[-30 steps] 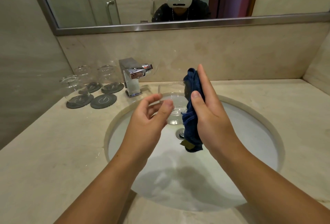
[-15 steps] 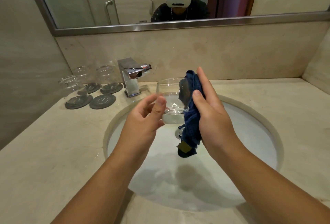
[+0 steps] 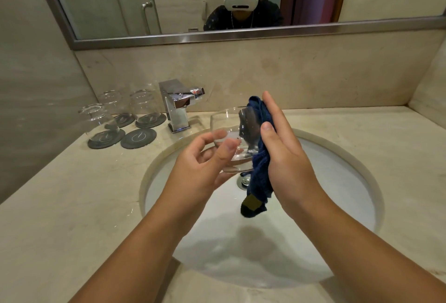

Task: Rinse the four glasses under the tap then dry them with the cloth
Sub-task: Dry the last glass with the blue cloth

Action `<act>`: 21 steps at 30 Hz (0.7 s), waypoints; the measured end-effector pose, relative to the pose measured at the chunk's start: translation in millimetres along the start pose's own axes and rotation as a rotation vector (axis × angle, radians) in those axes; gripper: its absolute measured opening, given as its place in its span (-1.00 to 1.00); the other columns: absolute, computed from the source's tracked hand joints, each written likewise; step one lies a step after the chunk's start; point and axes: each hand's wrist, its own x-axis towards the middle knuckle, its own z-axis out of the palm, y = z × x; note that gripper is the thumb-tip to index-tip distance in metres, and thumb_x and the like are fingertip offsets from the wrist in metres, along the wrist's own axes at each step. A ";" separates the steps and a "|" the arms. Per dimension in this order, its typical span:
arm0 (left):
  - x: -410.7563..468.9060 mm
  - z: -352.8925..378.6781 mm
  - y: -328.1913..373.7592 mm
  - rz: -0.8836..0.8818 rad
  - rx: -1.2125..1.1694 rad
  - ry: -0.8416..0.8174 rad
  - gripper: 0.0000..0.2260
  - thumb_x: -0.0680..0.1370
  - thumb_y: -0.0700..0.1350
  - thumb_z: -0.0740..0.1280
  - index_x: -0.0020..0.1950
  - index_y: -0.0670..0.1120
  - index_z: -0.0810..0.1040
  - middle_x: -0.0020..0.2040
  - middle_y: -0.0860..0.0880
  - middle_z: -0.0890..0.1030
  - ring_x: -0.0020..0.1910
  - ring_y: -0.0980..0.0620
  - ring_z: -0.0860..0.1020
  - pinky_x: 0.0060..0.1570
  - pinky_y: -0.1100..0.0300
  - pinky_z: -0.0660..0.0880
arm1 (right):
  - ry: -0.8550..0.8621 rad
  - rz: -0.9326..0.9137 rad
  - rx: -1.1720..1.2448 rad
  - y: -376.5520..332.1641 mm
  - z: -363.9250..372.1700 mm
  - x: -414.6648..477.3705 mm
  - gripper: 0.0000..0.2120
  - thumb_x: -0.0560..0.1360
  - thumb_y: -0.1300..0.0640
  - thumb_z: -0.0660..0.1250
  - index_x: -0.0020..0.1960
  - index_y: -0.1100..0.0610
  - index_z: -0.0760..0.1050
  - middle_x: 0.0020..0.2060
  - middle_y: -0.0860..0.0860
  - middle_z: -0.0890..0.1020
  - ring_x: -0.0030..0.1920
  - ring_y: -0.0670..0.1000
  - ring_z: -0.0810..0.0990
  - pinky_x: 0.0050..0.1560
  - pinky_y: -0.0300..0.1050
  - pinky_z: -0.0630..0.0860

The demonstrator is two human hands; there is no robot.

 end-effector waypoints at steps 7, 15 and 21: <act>-2.7 5.2 2.9 -0.060 -0.106 -0.107 -0.60 0.51 0.14 0.33 0.33 0.08 0.58 0.21 0.03 0.74 0.19 -0.04 0.72 0.33 -0.03 0.55 | 0.022 0.004 0.025 -0.5 -1.0 1.2 -0.52 0.79 0.09 0.12 0.63 -0.29 0.27 0.49 -0.38 0.45 0.44 -0.40 0.43 0.40 -0.42 0.41; 3.3 -8.6 5.7 0.011 0.151 -0.008 -0.47 0.48 0.20 0.44 0.44 0.16 0.49 0.06 0.08 0.76 -0.02 0.15 0.73 0.03 0.10 0.53 | 0.098 -0.038 0.005 -6.8 -13.4 10.1 -0.54 0.75 0.11 0.23 0.58 -0.25 0.32 0.38 -0.23 0.59 0.33 -0.25 0.60 0.38 -0.13 0.55; 9.2 -23.5 6.8 0.026 0.246 0.131 -0.41 0.31 0.36 0.50 0.20 0.06 0.57 -0.07 0.00 0.78 -0.14 -0.02 0.64 -0.11 0.07 0.41 | 0.110 0.101 0.103 -5.9 -25.3 18.8 -0.79 0.68 0.13 0.36 0.23 -0.08 0.40 0.03 -0.02 0.75 -0.16 -0.07 0.74 -0.19 -0.16 0.62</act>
